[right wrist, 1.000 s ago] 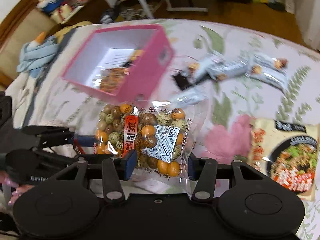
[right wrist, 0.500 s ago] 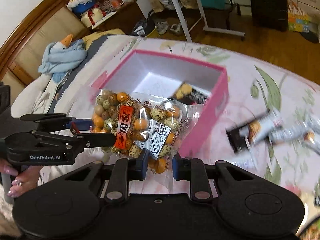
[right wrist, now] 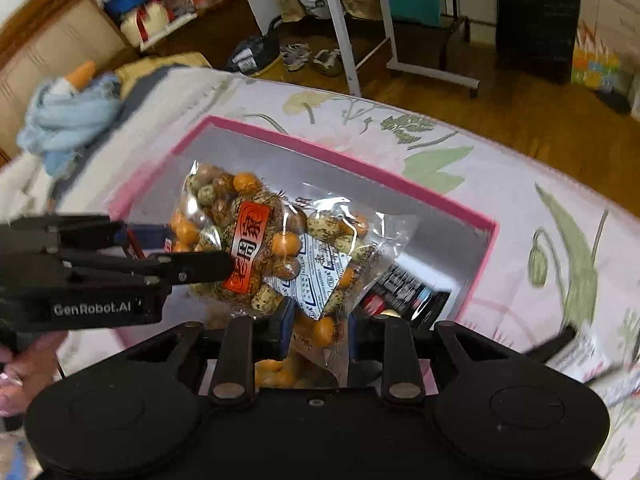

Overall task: Organize snacks
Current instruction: 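Lower the peanut bag into the pink box and open the left gripper, then grasp a white snack bar with the left gripper while the right gripper grasps another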

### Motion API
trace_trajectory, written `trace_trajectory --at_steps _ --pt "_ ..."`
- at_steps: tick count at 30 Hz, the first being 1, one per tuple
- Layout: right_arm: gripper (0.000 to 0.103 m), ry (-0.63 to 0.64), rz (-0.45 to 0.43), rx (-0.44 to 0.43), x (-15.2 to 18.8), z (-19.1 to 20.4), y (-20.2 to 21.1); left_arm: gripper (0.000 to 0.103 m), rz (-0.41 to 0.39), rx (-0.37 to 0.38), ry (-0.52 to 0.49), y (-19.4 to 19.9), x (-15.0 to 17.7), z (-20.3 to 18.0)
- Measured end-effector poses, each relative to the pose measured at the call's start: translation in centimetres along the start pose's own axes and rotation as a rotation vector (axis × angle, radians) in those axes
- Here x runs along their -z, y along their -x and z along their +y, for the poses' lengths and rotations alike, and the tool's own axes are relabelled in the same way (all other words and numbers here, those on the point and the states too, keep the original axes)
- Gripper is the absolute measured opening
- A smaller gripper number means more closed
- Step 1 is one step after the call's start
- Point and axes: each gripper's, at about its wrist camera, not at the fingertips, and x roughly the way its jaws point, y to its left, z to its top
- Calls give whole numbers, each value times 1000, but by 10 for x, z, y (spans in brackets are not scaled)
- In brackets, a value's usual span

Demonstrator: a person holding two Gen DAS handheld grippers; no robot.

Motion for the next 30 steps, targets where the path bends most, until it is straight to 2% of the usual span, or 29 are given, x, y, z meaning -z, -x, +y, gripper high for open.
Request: trace_trajectory --at_steps 2,4,6,11,15,21,24,27,30 --pt "36 120 -10 83 2 9 -4 58 13 -10 21 -11 -1 1" --pt "37 203 -12 138 7 14 1 58 30 -104 18 -12 0 -6" --pt "37 219 -28 115 11 10 15 60 -13 -120 -22 -2 4 -14" --pt "38 112 -86 -21 25 -19 70 60 -21 -105 -81 27 12 -33" --pt "39 17 -115 -69 44 -51 116 60 -10 -41 -151 57 20 -63" --pt "44 -76 -127 -23 75 -99 159 59 13 83 -205 80 29 -116" --pt "46 -148 -131 -21 89 -124 161 59 36 145 -250 78 37 -147" --pt "47 -294 -118 -91 102 -154 149 56 96 224 -332 65 47 -180" --pt "47 -424 -115 -144 119 -182 131 55 133 229 -371 44 58 -209"
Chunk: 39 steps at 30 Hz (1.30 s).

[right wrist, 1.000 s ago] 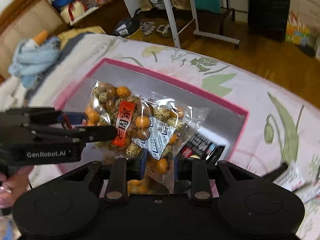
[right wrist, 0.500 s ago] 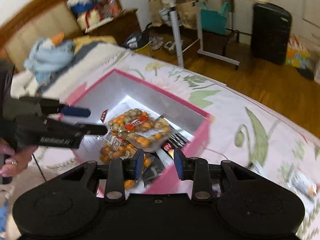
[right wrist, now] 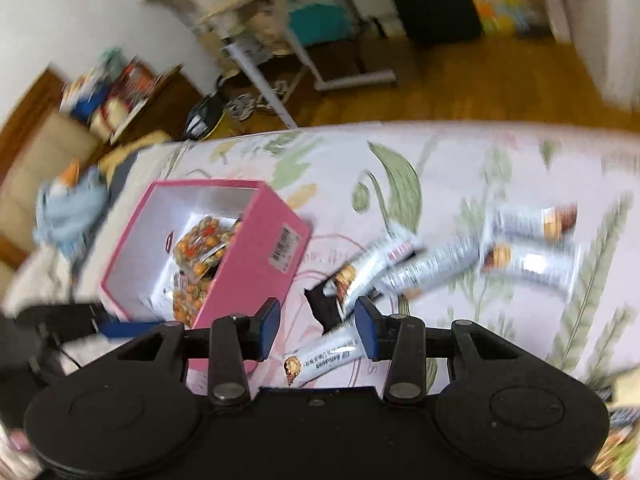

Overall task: Organize snacks
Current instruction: 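Grasp a white snack bar with the left gripper while the right gripper grasps another, then carry the white snack bars into the pink box and open both grippers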

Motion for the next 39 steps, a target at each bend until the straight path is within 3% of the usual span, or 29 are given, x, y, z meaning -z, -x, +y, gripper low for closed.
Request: trace_trajectory --at_steps 5,9,13,16,18,21,23,25,30,39 --pt "47 -159 -35 15 9 -45 -29 55 51 -47 -88 -51 2 -31" --pt "51 -289 -86 6 11 -68 -49 55 76 -141 -149 -89 3 -41" --pt "52 -426 -145 -19 17 -77 -65 55 90 -238 -223 -114 8 -46" --pt "55 -469 -190 13 17 -79 -73 55 117 -261 -251 -126 11 -44" --pt "55 -450 -200 56 16 -79 -80 55 185 -254 -248 -137 16 -40" --pt "51 -425 -244 79 22 -79 -84 53 185 -236 -193 -134 16 -32" --pt "42 -410 -236 62 27 -80 -82 32 186 -233 -163 -131 16 -29" --pt "38 -367 -231 76 31 -75 -76 28 188 -221 -139 -126 17 -26" --pt "36 -223 -209 107 38 -60 -53 27 176 -192 -96 -114 25 -25" --pt "36 -74 -119 75 65 -36 -29 27 149 -138 -46 -75 41 -34"
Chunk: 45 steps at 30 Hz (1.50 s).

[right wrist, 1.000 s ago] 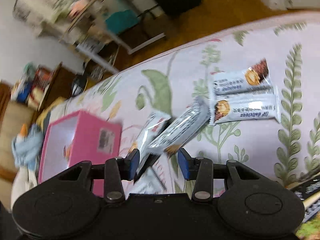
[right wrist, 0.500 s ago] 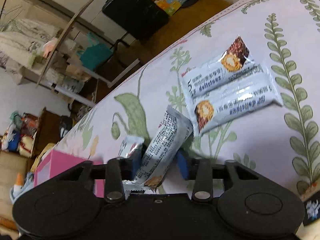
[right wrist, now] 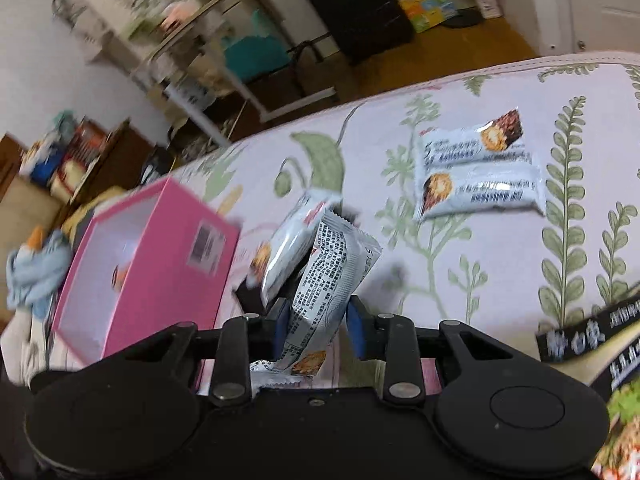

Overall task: Organize snacks
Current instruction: 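Carry the white snack bars into the pink box and open both grippers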

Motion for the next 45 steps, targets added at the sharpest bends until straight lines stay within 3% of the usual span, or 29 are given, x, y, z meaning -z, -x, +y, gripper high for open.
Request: trace_trajectory --at_steps 6,14,24,29,37,41,45 --pt "34 6 99 -28 27 14 12 27 35 -3 -65 12 26 -15" --pt "33 129 152 -54 42 54 31 27 37 20 -24 38 52 -1" --pt "33 217 219 -119 43 96 47 27 29 -5 91 90 74 59" --pt "33 270 255 -198 37 127 47 27 -25 -31 154 122 72 94" --pt "33 347 188 -309 3 191 14 27 -143 -92 262 154 59 148" --pt "33 391 152 -301 -12 219 -19 27 -157 -180 306 146 45 178" --pt "33 378 178 -272 -22 238 -64 27 -136 -243 363 123 32 212"
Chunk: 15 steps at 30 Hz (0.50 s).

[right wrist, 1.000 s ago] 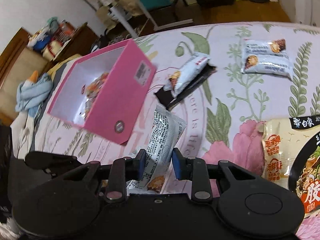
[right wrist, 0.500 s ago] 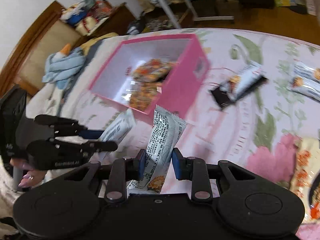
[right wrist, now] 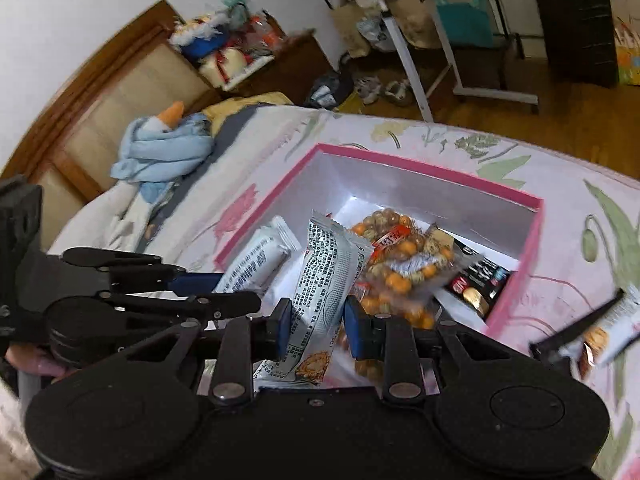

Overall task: Organize snacks
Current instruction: 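Carry the white snack bars into the pink box and open both grippers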

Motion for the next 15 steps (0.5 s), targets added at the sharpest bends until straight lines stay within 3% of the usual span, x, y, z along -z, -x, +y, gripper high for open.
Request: trace_trajectory --at_steps 4,9,11,13,15 --pt "33 -54 33 1 -6 -9 -41 27 6 -59 50 -35 -7 21" --pt "35 -140 38 -44 -6 -20 -73 28 -6 -15 140 -65 -7 38" --pt "38 -157 31 -46 -5 -22 -78 30 7 -27 163 -71 -5 38" --pt "51 -147 15 -30 -5 -23 -75 31 16 -30 165 -75 -3 36" --pt "51 -108 -9 -1 -3 -22 -63 35 26 -7 166 -72 1 34"
